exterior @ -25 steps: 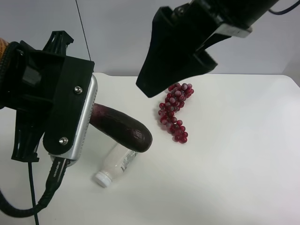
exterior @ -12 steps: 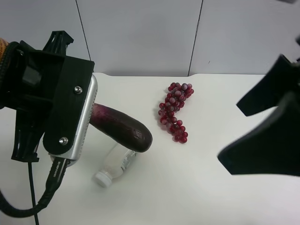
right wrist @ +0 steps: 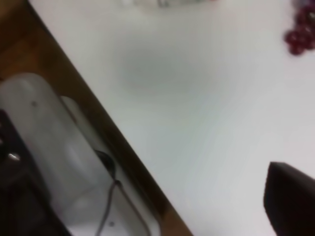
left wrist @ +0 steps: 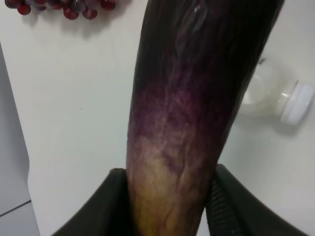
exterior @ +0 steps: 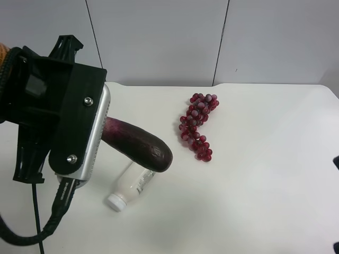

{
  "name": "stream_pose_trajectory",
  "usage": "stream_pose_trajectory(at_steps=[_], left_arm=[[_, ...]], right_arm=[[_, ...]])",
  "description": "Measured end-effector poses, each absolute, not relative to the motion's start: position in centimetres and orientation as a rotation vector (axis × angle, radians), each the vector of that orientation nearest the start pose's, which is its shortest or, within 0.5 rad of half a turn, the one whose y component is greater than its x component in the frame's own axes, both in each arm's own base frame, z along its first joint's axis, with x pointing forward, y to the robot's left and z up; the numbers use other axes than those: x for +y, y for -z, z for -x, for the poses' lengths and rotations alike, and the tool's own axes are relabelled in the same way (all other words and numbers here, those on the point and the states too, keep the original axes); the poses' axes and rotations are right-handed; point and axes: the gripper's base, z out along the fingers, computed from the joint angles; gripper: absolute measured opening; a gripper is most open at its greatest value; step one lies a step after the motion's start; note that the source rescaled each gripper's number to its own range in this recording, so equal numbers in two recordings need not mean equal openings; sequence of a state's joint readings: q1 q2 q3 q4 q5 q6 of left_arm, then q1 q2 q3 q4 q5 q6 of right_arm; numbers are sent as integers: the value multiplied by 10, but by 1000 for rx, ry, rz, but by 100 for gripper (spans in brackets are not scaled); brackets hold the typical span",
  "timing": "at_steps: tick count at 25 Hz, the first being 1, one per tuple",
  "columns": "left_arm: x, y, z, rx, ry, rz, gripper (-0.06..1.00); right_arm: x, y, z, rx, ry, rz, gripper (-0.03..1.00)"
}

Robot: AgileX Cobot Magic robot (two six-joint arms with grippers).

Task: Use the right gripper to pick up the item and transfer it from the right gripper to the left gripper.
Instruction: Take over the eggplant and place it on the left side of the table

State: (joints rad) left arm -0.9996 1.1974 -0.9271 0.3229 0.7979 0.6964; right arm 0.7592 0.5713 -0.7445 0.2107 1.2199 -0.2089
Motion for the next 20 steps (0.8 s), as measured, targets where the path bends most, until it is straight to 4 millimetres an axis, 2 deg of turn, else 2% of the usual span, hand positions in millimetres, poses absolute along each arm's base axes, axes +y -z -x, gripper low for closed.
stream_pose_trajectory(at_steps=[4,10,20], left_arm=[[-186,-304,-144,1507,-259,-2005,0],[-186,-304,-144,1507,-258,-2005,0],[-186,-304,-144,1508,-256,-2004,0]], right_arm=[[43,-299,-28,2239,-441,1100,100],[31,-275,-20,2167,-455,1004,100],[29,-275,-20,2157,-451,957,100]])
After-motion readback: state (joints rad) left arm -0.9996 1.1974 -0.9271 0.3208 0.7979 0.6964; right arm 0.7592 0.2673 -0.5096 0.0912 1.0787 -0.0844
